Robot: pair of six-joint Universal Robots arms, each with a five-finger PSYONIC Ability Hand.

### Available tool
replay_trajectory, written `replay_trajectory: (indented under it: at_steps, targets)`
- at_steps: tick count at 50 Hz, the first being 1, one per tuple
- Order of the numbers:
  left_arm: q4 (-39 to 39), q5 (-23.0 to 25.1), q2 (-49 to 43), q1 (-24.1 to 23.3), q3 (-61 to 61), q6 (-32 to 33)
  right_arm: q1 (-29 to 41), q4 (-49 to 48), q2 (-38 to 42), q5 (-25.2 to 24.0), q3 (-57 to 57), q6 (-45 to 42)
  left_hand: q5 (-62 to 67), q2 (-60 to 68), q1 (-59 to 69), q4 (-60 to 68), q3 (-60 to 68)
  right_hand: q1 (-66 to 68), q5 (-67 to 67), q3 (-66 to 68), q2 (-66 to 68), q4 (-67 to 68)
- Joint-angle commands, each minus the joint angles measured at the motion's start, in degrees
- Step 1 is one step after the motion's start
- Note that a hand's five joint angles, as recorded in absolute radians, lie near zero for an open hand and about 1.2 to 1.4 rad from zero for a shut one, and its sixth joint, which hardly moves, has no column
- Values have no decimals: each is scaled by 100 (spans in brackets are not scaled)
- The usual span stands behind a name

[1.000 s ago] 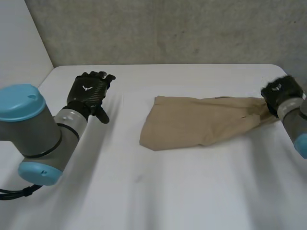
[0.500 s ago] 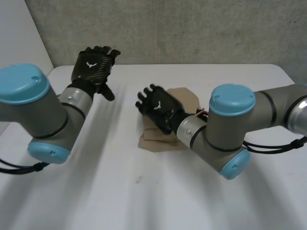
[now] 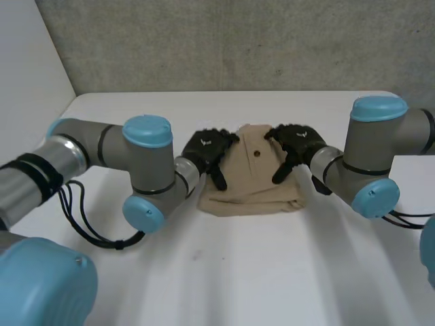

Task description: Fold the shorts.

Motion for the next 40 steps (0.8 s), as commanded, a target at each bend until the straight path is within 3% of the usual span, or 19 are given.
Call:
replay_trajectory:
  at_steps: [1, 6, 19, 25, 27, 31, 36, 40]
  targets:
    - [-543, -33, -189, 119, 120, 3, -141, 455, 313, -28, -198, -201, 10, 104, 155, 84, 22, -150, -392, -222, -266, -337]
    - [-869, -50, -145, 207, 129, 73, -132, 684, 296, 7, -260, -693, -7, 87, 138, 67, 5, -150, -392, -222, -266, -337]
    - [-1027, -33, 671, 251, 76, 513, -53, 1080, -2, 174, -445, -949, -192, -98, -47, -118, -180, -150, -392, -222, -266, -337]
    - [-1019, -33, 1558, 242, -477, 478, -70, 53, -1530, 218, 169, -835, -209, -115, -64, -135, -196, -150, -392, -222, -266, -337]
    - [-914, -68, 2339, 312, -845, 434, -97, -333, -1987, 253, 450, -756, -264, -170, -119, -190, -252, -150, -392, -222, -266, -337]
    - [-571, -155, 3386, 558, -1557, 162, -132, -1247, -3260, 830, 1406, -414, -259, -165, -114, -185, -247, -150, -392, -222, -266, -337]
    - [-70, -480, 5036, 962, -2908, -470, -141, -1206, -4168, 1772, 2208, -351, -259, -165, -114, -185, -247, -150, -392, -222, -266, -337]
    - [167, -499, 5855, 1287, -3770, -577, -150, -741, -4573, 2028, 2648, -325, -242, -148, -97, -168, -230, -150, -392, -222, -266, -337]
